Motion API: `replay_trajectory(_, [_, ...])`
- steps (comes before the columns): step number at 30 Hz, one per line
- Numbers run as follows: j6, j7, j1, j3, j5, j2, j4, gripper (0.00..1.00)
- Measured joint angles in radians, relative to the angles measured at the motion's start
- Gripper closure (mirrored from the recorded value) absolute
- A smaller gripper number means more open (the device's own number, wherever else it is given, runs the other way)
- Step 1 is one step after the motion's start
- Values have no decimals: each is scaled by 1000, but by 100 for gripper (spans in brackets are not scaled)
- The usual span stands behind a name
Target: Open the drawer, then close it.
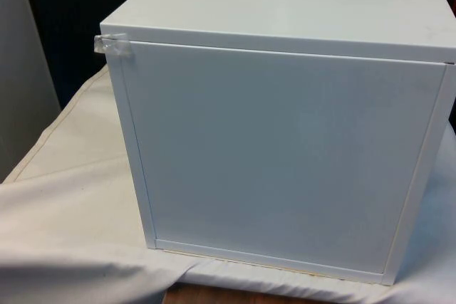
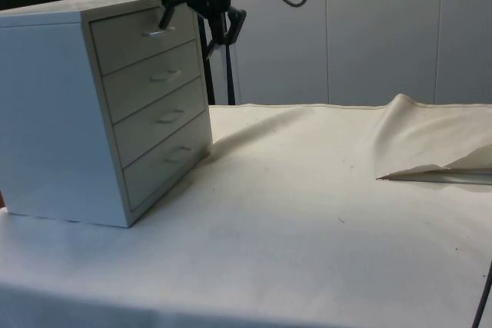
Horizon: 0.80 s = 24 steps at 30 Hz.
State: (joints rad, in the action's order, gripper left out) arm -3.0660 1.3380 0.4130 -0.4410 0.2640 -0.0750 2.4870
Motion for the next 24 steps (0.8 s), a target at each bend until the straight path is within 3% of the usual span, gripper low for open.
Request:
replay_trajectory(19, [-4, -11, -1, -9, 0, 22, -23, 0])
replay_trajectory(24, [-4, -15, 0, -9, 0, 22, -25, 28])
